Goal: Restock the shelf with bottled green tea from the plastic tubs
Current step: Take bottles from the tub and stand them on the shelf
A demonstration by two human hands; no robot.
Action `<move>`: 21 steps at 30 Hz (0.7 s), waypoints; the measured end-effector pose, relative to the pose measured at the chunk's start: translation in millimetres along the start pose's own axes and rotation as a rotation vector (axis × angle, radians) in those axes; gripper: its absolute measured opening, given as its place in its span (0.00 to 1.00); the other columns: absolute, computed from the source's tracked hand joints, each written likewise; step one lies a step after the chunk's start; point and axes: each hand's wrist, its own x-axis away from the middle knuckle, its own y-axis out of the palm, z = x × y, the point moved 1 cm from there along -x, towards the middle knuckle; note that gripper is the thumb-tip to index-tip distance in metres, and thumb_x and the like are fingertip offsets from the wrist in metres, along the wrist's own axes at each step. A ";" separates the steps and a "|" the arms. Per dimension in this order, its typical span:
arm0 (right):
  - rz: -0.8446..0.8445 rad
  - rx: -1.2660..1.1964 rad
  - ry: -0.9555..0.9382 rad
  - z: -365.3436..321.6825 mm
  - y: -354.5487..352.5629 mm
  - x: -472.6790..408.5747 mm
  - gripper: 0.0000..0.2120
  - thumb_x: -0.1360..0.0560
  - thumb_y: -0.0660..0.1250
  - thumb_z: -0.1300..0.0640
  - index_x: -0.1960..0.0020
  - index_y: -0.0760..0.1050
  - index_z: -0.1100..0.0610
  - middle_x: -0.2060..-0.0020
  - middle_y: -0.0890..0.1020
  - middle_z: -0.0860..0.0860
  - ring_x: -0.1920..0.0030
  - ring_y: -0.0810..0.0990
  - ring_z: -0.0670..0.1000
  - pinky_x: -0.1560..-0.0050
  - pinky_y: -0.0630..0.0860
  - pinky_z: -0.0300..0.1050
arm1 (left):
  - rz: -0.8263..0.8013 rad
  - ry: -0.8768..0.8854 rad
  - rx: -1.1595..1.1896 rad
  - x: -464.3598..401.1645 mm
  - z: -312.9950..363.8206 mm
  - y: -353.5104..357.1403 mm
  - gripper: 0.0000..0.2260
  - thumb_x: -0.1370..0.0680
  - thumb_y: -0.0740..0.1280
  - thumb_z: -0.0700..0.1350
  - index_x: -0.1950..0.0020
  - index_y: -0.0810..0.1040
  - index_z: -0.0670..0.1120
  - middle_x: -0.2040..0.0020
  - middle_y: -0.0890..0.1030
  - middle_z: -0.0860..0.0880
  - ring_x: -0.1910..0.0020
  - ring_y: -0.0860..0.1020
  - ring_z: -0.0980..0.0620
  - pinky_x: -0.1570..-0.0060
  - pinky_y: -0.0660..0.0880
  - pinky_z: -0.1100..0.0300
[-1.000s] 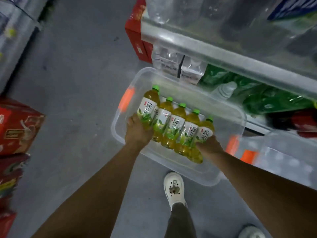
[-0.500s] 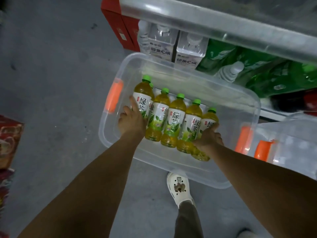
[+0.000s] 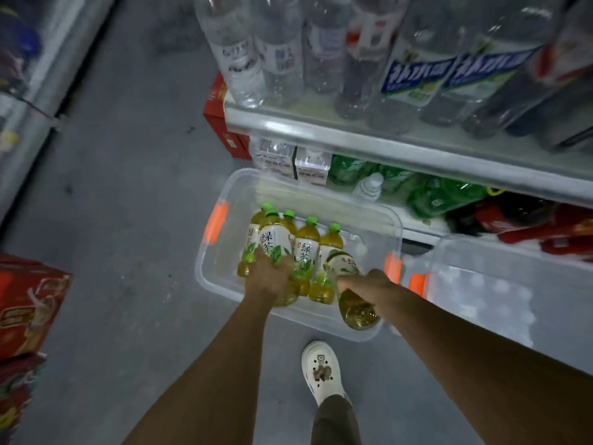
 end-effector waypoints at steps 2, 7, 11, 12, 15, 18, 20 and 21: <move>-0.042 -0.026 -0.008 1.4 -19.0 30.0 0.30 0.37 0.75 0.49 0.42 0.68 0.60 0.54 0.76 0.58 0.50 0.79 0.57 0.54 0.79 0.46 | 0.032 0.040 0.113 37.8 16.3 3.3 0.34 0.29 0.66 0.58 0.28 0.69 0.42 0.35 0.78 0.39 0.37 0.77 0.39 0.35 0.74 0.45; -0.097 -0.138 -0.135 33.7 -72.5 113.5 0.36 0.46 0.75 0.49 0.41 0.74 0.63 0.51 0.81 0.60 0.55 0.82 0.57 0.61 0.78 0.44 | 0.049 0.105 0.147 137.2 50.3 18.2 0.38 0.35 0.70 0.62 0.29 0.70 0.45 0.36 0.80 0.47 0.37 0.78 0.45 0.34 0.74 0.48; -0.024 -0.173 -0.314 86.4 -128.4 194.4 0.33 0.42 0.77 0.54 0.41 0.72 0.64 0.58 0.81 0.58 0.64 0.81 0.54 0.73 0.74 0.38 | 0.048 0.194 0.199 237.8 75.7 39.4 0.23 0.35 0.77 0.48 0.44 0.74 0.47 0.51 0.83 0.51 0.50 0.82 0.49 0.47 0.78 0.55; 0.006 -0.170 -0.370 103.0 -142.9 211.9 0.34 0.41 0.77 0.55 0.40 0.68 0.63 0.57 0.80 0.57 0.63 0.80 0.52 0.75 0.73 0.35 | 0.037 0.234 0.211 264.0 81.2 48.1 0.26 0.40 0.76 0.51 0.44 0.77 0.47 0.52 0.84 0.51 0.51 0.82 0.50 0.47 0.79 0.53; 0.128 -0.173 -0.532 156.5 -186.7 271.1 0.27 0.31 0.75 0.64 0.41 0.62 0.60 0.58 0.76 0.51 0.62 0.75 0.46 0.71 0.72 0.34 | 0.025 0.344 0.264 344.0 99.1 77.6 0.21 0.39 0.77 0.46 0.48 0.80 0.49 0.53 0.86 0.49 0.56 0.83 0.53 0.52 0.81 0.57; 0.280 -0.192 -0.681 213.6 -231.4 326.5 0.31 0.32 0.75 0.65 0.37 0.62 0.57 0.55 0.75 0.48 0.55 0.77 0.49 0.58 0.75 0.43 | 0.030 0.464 0.288 428.8 118.9 110.9 0.15 0.32 0.77 0.37 0.50 0.78 0.49 0.58 0.84 0.50 0.64 0.81 0.57 0.66 0.77 0.68; 0.372 -0.193 -0.754 251.3 -262.1 365.4 0.31 0.34 0.76 0.62 0.38 0.62 0.53 0.55 0.77 0.48 0.55 0.79 0.49 0.59 0.78 0.47 | 0.025 0.549 0.314 484.2 131.5 133.6 0.20 0.36 0.77 0.42 0.46 0.78 0.49 0.56 0.84 0.50 0.63 0.82 0.57 0.65 0.77 0.65; 0.422 -0.191 -0.794 269.2 -278.9 385.3 0.31 0.36 0.76 0.60 0.40 0.62 0.51 0.55 0.78 0.48 0.56 0.80 0.49 0.60 0.80 0.49 | 0.020 0.585 0.326 508.9 138.3 145.0 0.22 0.38 0.76 0.44 0.44 0.77 0.51 0.54 0.84 0.50 0.61 0.82 0.59 0.63 0.78 0.65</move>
